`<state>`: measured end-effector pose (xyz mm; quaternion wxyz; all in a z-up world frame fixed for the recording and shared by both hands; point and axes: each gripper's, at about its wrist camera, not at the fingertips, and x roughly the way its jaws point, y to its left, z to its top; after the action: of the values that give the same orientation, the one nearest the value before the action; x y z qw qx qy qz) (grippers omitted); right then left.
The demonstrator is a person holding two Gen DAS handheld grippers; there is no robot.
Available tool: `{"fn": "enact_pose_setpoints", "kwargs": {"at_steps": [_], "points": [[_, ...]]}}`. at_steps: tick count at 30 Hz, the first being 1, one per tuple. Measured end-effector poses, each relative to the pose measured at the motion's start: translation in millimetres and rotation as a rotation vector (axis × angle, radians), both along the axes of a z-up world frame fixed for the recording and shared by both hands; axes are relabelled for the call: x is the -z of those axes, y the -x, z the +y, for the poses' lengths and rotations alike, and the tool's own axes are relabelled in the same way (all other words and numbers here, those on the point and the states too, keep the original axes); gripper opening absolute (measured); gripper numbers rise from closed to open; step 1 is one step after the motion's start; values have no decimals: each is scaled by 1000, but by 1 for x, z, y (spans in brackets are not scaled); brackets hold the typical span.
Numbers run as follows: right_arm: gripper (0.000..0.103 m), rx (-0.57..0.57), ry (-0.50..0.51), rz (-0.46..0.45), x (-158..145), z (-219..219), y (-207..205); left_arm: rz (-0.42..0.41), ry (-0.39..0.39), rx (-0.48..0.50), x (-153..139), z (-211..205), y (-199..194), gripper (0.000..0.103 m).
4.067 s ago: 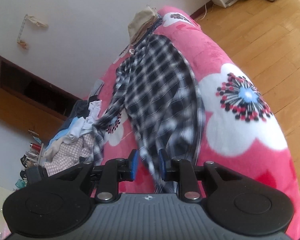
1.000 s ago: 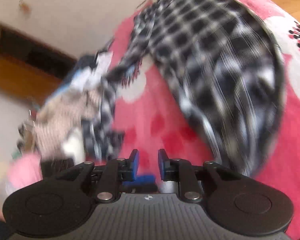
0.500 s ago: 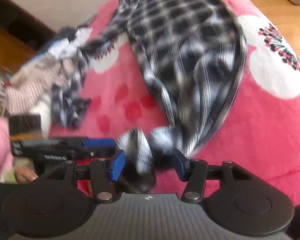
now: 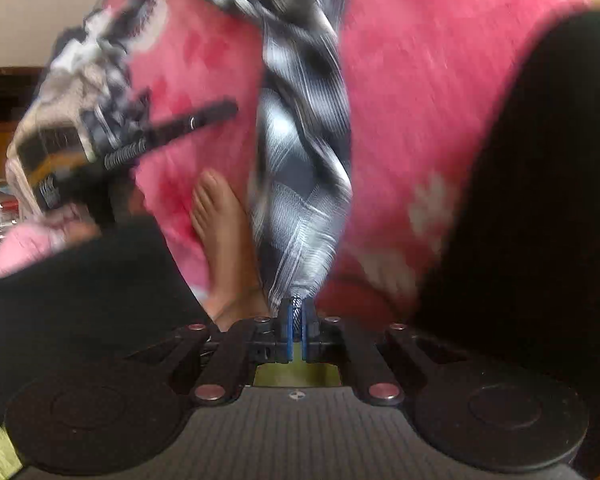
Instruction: Fold clothes
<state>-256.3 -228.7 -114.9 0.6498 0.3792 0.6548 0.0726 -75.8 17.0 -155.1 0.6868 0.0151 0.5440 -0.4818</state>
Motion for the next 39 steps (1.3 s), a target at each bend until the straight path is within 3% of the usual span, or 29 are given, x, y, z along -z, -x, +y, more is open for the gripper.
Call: {"fn": "enact_pose_setpoints", "kwargs": {"at_steps": [4,6,9,12,17,21,25,32,39], "points": [[13,-80,50,16,-10,9,-4,-28,-18,28,-1,-7,7,53],[34,-147,117,-24,-22,16,-10,4,5,5,-3,-4,3,53],[41,-205,228,-150,-51,17,-21,63,45,-52,-3,-1,-7,53],[41,-129,265,-285,-74,-5,-34,86,71,-91,-5,-10,-17,53],[41,98,214,-292,-62,-44,-58,75,82,-124,-3,-38,-30,50],[41,150,150,-257,-45,-47,-60,77,89,-153,1,-47,-39,8],[41,136,161,-245,-35,-42,-54,128,182,-218,-8,-34,-48,2],[41,-99,304,-251,-20,2,-66,263,309,-331,-24,2,-68,2],[42,-301,391,-266,7,37,-82,264,338,-450,-26,43,-83,2]]}}
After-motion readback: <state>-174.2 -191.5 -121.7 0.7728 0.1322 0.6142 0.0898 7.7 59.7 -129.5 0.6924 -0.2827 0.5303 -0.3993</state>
